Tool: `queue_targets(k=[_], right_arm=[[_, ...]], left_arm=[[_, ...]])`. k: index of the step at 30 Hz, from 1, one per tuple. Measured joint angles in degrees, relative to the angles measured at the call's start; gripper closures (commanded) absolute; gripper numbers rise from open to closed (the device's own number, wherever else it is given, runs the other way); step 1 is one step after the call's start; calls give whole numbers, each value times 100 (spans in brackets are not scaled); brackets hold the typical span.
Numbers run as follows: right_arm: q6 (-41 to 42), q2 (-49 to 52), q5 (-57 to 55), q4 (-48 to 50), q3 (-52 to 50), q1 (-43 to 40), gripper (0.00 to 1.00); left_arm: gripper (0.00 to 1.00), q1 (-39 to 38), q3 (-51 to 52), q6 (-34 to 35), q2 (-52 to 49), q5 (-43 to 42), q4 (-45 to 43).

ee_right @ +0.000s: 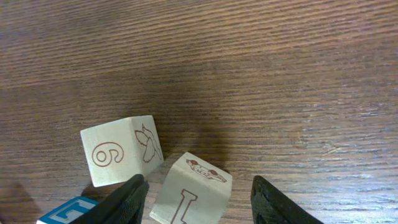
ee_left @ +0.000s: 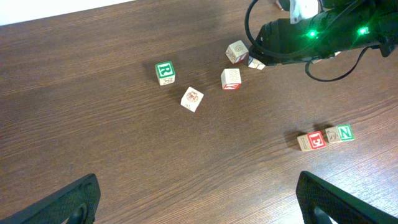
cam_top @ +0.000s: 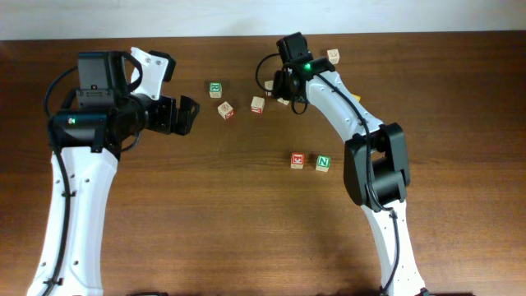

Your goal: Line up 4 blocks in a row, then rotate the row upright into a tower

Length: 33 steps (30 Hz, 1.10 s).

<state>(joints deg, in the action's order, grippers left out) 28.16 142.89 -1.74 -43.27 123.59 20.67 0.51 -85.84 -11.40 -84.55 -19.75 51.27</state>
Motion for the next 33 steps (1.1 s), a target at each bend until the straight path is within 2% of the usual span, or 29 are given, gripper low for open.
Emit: queue_targets(k=[4, 11, 16, 21, 27, 28, 29, 33], right_arm=[[-7, 2, 55, -105, 0, 0, 63], [-13, 2, 446, -474, 13, -2, 72], [-39, -9, 734, -1056, 114, -7, 72], [-205, -74, 984, -2037, 153, 138, 71], [-245, -96, 1180, -3230, 153, 850, 71], [-249, -96, 1204, -3335, 144, 988, 70], [-249, -96, 1220, -3427, 138, 1082, 64], [-162, -57, 1191, -3816, 66, 1309, 61]], left_arm=[[1, 0, 0, 0, 0, 0, 0], [1, 0, 0, 0, 0, 0, 0], [1, 0, 0, 2, 0, 0, 0], [1, 0, 0, 2, 0, 0, -2], [1, 0, 0, 2, 0, 0, 0], [1, 0, 0, 0, 0, 0, 0], [1, 0, 0, 2, 0, 0, 0], [1, 0, 0, 0, 0, 0, 0]])
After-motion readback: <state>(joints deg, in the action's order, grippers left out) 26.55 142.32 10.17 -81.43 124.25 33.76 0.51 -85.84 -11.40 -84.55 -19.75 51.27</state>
